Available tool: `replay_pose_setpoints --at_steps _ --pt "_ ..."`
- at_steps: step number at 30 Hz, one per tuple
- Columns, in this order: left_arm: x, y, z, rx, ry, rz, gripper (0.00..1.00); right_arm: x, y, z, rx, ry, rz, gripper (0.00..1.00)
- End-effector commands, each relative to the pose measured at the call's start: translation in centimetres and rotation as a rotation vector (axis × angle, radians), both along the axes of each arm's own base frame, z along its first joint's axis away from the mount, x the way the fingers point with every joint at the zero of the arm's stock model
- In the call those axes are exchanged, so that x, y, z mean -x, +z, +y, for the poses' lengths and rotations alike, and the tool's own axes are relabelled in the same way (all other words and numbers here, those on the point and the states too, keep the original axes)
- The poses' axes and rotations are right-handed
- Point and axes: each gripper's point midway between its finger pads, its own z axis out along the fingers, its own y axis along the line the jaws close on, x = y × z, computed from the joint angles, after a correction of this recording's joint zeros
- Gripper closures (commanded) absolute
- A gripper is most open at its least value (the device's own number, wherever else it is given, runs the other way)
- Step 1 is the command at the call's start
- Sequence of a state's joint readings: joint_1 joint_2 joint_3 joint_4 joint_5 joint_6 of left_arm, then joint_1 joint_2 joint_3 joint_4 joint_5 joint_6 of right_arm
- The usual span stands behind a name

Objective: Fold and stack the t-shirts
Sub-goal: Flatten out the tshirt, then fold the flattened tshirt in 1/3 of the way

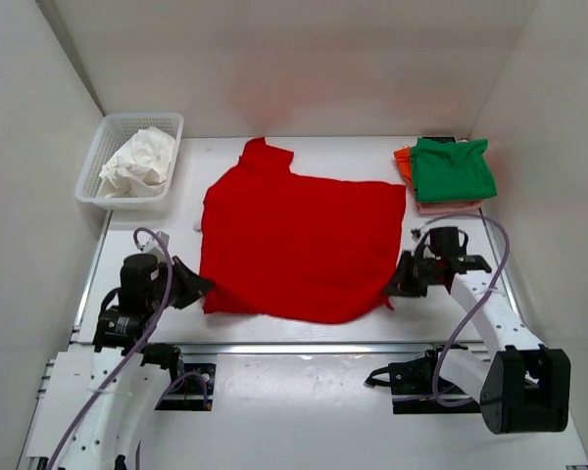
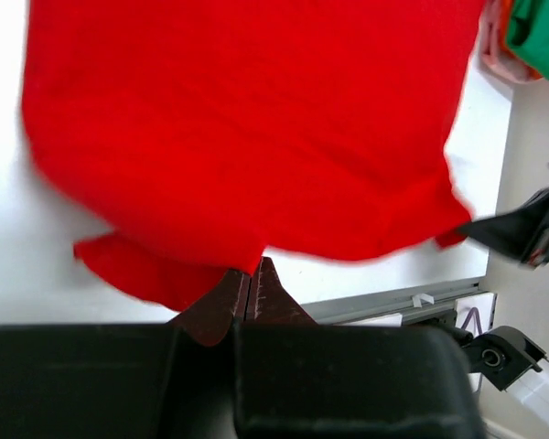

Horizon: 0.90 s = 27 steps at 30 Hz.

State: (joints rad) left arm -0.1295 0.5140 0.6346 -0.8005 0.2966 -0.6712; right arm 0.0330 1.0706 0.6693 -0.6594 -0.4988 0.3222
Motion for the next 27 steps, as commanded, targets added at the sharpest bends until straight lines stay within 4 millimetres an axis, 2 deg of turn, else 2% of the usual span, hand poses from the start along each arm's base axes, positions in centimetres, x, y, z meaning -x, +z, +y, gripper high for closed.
replay_pose_setpoints --at_steps 1,4,5,6,7,9,13,16,17,23,24,26,27 --pt "0.7 -1.3 0.5 0.009 0.053 0.034 1.0 3.9 -3.1 -1.1 0.059 -0.035 0.151 1.0" --pt "0.8 -1.9 0.2 0.012 0.037 0.053 1.0 4.8 -3.3 -1.0 0.084 -0.021 0.215 0.99" --pt "0.8 -2.1 0.1 0.009 0.033 0.053 1.0 4.8 -3.4 -1.2 0.108 -0.026 0.229 0.9" --pt "0.7 -2.0 0.1 0.013 0.034 0.052 1.0 5.1 -3.6 -1.4 0.126 -0.018 0.245 0.77" --pt "0.7 -1.8 0.1 0.015 0.034 0.046 1.0 4.9 -3.6 -1.8 0.145 -0.036 0.25 0.7" --pt "0.7 -1.8 0.1 0.012 0.031 0.05 1.0 4.7 -3.2 -2.2 0.181 -0.071 0.236 0.46" --pt "0.9 -2.2 0.0 0.007 0.021 0.06 1.0 5.1 -2.7 -3.1 0.259 -0.098 0.211 0.33" --pt "0.9 -2.4 -0.1 0.009 0.018 0.059 1.0 6.2 -2.6 -2.2 0.252 -0.08 0.234 0.27" --pt "1.0 -2.4 -0.2 0.018 0.013 0.064 1.0 6.7 -2.7 -1.8 0.242 -0.074 0.243 0.21" --pt "0.9 -2.0 -0.4 0.023 0.008 0.058 1.0 9.3 -4.5 -0.3 0.249 -0.048 0.293 0.18" --pt "0.9 -1.8 -0.3 0.023 0.009 0.053 1.0 10.5 -5.0 0.0 0.261 -0.048 0.321 0.18" --pt "0.8 -1.8 -0.2 0.019 0.015 0.052 1.0 11.0 -5.2 0.3 0.265 -0.055 0.324 0.18" --pt "0.8 -1.9 -0.3 0.021 0.008 0.057 1.0 11.9 -5.6 0.3 0.274 -0.051 0.341 0.18"
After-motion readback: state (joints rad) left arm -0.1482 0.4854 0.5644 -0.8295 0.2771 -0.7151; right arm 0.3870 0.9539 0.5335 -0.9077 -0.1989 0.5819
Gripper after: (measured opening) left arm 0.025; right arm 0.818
